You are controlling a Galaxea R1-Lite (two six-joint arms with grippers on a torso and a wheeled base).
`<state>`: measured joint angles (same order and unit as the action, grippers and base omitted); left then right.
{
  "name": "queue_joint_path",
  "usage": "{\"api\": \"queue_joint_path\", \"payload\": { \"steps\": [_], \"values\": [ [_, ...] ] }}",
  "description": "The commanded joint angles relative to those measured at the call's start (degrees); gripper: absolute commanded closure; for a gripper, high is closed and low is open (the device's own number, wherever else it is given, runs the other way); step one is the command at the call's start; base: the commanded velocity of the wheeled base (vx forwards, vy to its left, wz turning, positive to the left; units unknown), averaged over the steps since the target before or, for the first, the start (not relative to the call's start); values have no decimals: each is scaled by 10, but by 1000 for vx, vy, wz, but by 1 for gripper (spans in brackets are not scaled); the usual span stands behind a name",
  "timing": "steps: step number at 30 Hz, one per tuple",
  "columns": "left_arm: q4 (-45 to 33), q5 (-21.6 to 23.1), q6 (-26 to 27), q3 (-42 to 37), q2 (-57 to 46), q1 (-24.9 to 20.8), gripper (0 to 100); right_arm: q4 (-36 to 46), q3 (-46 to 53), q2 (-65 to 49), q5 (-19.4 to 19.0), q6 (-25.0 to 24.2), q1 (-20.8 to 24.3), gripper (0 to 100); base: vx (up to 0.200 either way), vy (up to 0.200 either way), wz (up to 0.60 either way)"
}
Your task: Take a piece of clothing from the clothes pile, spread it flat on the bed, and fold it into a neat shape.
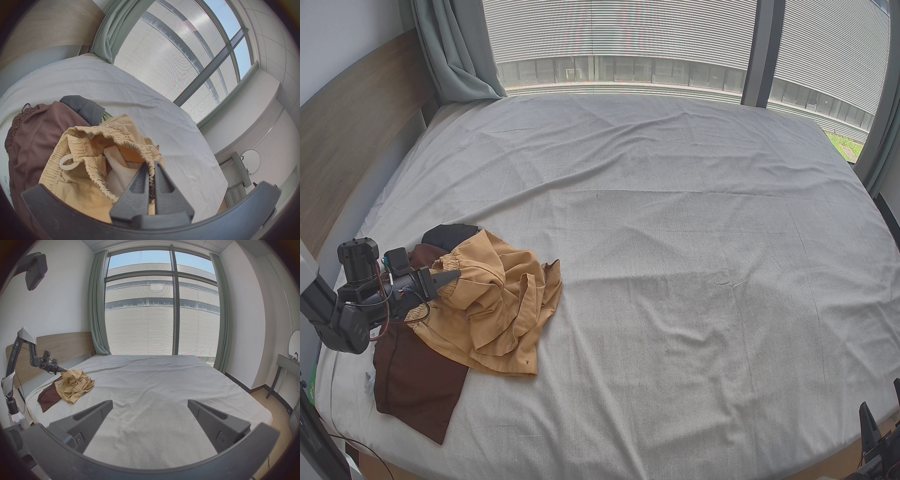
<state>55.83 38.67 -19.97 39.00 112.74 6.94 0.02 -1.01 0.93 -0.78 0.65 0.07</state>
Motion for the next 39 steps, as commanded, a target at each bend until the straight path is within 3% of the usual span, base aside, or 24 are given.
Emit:
{"api": "queue_joint_path", "payload": {
  "steps": [1,9,16,24,39],
  "values": [
    [1,2,-2,-24,-44,0,100,0,10,-6,0,1,0,0,0,0,0],
    [5,2,-37,-72,-96,4,100,0,10,-6,0,0,0,0,0,0,0],
    [57,1,-66,-126,-118,4,100,0,10,-6,0,0,0,0,0,0,0],
    [126,-11,-88,-144,-110,5,100,0,10,-6,0,1,0,0,0,0,0],
    [158,-25,-149,-184,-148,-6,100,0,10,-6,0,0,0,0,0,0,0]
  ]
}}
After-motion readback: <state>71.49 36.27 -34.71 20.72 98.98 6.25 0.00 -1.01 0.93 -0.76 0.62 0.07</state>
